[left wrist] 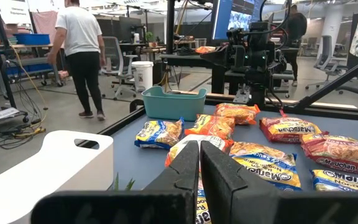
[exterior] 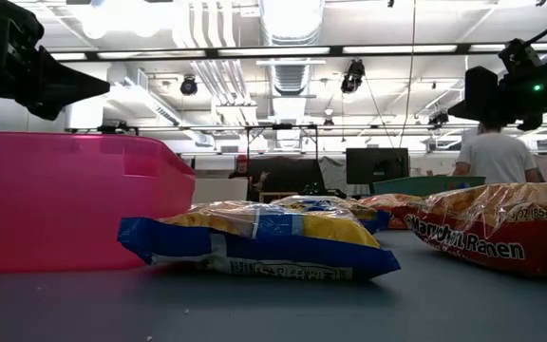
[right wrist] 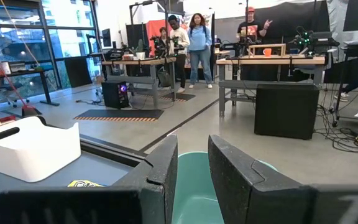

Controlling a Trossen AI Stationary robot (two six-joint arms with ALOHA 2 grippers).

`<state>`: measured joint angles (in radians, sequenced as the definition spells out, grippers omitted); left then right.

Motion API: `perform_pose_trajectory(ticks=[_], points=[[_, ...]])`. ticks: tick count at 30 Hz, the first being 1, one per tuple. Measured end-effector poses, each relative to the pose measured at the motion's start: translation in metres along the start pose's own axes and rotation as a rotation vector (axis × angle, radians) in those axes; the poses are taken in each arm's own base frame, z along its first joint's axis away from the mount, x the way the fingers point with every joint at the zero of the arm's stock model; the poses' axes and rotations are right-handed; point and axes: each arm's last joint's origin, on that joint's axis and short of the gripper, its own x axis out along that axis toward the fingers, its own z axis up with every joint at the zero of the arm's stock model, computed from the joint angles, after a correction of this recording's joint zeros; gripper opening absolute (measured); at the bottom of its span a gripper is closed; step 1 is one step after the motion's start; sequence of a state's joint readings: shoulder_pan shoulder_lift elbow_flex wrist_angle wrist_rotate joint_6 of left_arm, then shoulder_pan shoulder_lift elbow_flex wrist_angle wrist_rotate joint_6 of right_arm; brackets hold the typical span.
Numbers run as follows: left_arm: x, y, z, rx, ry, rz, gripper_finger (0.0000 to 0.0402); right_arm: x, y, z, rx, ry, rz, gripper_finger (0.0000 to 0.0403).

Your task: Sort Maruchan noodles

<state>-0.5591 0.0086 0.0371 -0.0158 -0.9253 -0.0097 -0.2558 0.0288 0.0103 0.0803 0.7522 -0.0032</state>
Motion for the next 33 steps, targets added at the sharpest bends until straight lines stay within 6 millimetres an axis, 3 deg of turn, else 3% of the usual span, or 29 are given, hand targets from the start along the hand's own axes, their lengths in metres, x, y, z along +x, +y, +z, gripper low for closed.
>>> perform_pose_trajectory(ticks=[21,26,30,33], points=[[0.0,0.0,0.0,0.001,0.0,0.0,0.0,0.0,0.0,0.0,0.014,0.0,0.001,0.0079],[0.0,0.0,0.0,0.001,0.0,0.0,0.0,0.0,0.003,0.0,0.307,0.01,0.088,0.0079],[0.0,0.0,0.003,-0.029,-0.023,0.0,0.0,0.0,0.009,0.0,0.404,0.053,0.259,0.0079],[-0.001,0.001,0.015,-0.168,-0.108,-0.003,0.0,0.001,0.012,0.003,0.473,0.056,0.345,0.0079]])
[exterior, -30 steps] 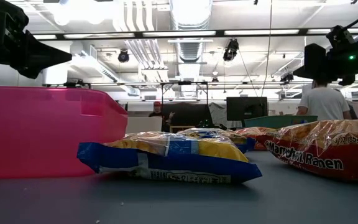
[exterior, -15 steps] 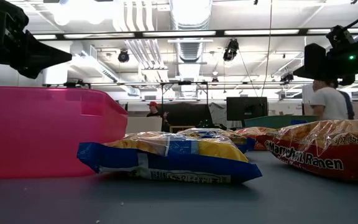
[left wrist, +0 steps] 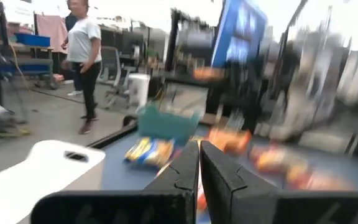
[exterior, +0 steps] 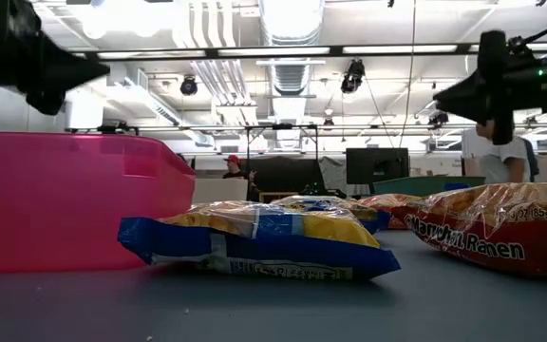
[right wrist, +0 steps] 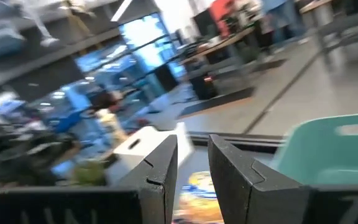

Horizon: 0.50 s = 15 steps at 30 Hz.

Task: Sort Maruchan noodles
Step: Put the left orange noodle pack into the green bin

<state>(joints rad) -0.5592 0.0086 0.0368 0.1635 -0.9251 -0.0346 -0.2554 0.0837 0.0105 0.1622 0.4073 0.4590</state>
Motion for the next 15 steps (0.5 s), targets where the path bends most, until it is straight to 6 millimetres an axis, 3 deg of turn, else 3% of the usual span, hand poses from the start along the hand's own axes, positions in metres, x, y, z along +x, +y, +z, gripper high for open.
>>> perform_pose_trajectory(ticks=[3,8,10,15], points=[[-0.001,0.001,0.017,-0.263,-0.119,-0.01,0.0,0.002,0.006,0.006,0.068,-0.029,0.103,0.0079],[-0.004,0.003,0.036,-0.398,-0.262,-0.1,0.0,0.004,0.018,0.013,0.097,-0.02,0.323,0.0079],[-0.007,0.0,0.043,-0.421,-0.335,-0.274,0.0,0.006,0.024,0.017,0.083,0.017,0.392,0.0079],[-0.018,-0.013,0.061,-0.256,-0.619,-0.803,0.0,0.014,0.036,0.022,0.018,0.071,0.41,0.0079]])
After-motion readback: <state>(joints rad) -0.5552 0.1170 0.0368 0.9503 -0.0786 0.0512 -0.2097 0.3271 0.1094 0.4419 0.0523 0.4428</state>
